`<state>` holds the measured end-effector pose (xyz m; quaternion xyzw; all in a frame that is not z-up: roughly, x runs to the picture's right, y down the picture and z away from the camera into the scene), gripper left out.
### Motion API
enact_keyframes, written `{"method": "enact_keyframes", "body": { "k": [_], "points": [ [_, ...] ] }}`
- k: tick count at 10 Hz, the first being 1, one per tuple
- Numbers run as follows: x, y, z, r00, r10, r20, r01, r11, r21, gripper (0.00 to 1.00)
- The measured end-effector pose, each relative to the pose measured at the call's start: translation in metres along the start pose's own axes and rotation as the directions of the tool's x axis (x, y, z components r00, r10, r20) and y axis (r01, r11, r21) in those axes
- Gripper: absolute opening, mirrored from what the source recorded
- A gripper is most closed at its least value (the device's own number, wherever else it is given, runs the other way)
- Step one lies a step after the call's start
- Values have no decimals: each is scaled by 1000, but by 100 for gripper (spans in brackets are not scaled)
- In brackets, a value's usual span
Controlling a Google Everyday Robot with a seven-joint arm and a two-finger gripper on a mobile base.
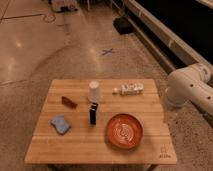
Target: Place the ceramic cup over the eraser
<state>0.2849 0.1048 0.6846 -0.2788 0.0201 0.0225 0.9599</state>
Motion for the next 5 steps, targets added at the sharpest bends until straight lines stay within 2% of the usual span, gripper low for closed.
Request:
{"method": "enact_keyframes", "body": {
  "k": [4,5],
  "points": [
    [-1,-2,-1,1000,-1,0,1,1000,1,65],
    [-10,-9,-2,1000,-16,0,16,1000,5,65]
  ]
}}
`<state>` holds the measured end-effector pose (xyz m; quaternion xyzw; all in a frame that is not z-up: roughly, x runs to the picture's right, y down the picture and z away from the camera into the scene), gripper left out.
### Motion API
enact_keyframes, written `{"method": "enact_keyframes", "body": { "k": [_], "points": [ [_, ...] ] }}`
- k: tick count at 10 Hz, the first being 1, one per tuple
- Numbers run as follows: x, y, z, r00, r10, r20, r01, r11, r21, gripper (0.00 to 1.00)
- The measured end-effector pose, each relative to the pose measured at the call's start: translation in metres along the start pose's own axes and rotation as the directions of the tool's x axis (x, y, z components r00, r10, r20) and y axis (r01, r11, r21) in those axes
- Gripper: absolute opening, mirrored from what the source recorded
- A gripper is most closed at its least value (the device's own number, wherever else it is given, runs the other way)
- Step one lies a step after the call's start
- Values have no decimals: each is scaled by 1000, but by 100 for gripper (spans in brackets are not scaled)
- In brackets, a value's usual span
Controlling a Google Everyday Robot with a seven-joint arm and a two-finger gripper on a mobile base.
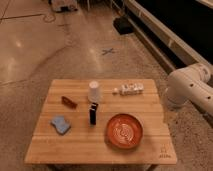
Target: Place the ceramic cup over the eraser
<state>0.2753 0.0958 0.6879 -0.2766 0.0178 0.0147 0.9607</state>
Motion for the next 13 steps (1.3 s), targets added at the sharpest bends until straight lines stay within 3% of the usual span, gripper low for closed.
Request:
{"method": "enact_keyframes", "body": {
  "k": [2,4,8,11,13],
  "points": [
    [-25,-14,-1,1000,-25,2,25,1000,4,65],
    [-33,-22,-3,999,-43,-3,43,999,4,65],
    [-105,-48,-4,992,-128,-6,128,992,6,65],
    [-151,-82,2,982,-186,-14,186,983,-1,65],
    [-175,-88,8,976,-218,-24,218,976,-6,65]
  ]
}}
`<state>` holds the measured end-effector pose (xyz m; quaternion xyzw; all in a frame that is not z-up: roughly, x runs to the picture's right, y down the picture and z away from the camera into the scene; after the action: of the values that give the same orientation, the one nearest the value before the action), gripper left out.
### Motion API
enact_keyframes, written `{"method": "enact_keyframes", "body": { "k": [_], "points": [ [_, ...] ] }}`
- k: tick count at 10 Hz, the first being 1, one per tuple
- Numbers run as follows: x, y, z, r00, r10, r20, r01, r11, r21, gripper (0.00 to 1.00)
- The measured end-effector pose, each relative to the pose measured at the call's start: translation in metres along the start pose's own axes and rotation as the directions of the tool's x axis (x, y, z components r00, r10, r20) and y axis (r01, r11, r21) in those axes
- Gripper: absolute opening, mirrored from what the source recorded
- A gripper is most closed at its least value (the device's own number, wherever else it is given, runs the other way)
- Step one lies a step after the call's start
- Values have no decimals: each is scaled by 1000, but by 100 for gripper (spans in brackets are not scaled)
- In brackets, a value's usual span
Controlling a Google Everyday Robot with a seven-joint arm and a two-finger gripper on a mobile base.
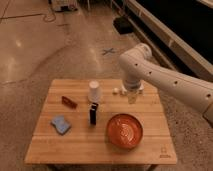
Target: Place the ceramic cup over the eraser
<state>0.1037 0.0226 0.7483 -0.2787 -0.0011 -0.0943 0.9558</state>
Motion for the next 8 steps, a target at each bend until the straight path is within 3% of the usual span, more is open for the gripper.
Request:
{"method": "enact_keyframes", "body": {
  "k": [5,8],
  "points": [
    [-64,-54,19,996,-86,-14,86,996,6,65],
    [-79,-90,29,992,-120,-35,120,993,11,65]
  ]
}}
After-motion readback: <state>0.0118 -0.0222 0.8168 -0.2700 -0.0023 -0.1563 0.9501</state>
